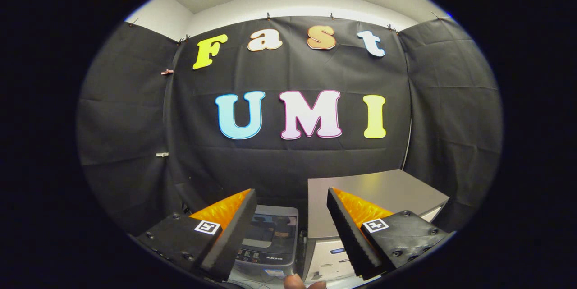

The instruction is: Put the clothes into the washing machine and then close the washing machine lid.

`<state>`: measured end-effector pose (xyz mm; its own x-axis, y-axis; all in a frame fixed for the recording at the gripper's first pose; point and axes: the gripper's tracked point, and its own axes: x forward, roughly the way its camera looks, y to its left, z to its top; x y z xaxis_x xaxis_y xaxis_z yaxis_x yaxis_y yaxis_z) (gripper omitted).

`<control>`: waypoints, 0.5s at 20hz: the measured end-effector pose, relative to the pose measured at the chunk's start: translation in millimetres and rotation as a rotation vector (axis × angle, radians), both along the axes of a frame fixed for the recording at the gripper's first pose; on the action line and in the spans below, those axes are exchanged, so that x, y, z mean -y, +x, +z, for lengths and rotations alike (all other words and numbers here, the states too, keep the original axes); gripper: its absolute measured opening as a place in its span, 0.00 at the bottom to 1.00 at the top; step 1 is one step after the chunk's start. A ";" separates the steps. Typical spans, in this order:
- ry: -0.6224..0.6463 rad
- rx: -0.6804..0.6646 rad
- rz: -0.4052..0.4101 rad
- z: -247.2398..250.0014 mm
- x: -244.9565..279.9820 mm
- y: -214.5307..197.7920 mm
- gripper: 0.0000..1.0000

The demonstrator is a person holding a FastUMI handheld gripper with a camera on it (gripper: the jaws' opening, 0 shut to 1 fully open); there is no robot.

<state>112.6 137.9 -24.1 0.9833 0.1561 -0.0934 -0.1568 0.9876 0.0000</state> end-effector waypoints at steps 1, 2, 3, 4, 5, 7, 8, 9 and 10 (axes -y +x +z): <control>0.005 0.009 -0.006 4.1 5.1 -6.7 0.99; 0.010 0.016 -0.007 7.7 8.2 -13.5 0.99; 0.014 0.020 -0.010 9.8 11.9 -19.9 0.99; 0.019 0.026 -0.013 12.9 16.8 -25.4 0.99; 0.022 0.031 -0.020 15.2 21.9 -29.0 0.99; 0.032 0.038 -0.040 16.8 33.4 -37.0 0.99; 0.042 0.041 -0.053 18.4 38.9 -41.2 0.99; 0.049 0.041 -0.060 18.5 42.7 -45.7 0.99; 0.051 0.040 -0.062 16.8 45.5 -48.8 0.99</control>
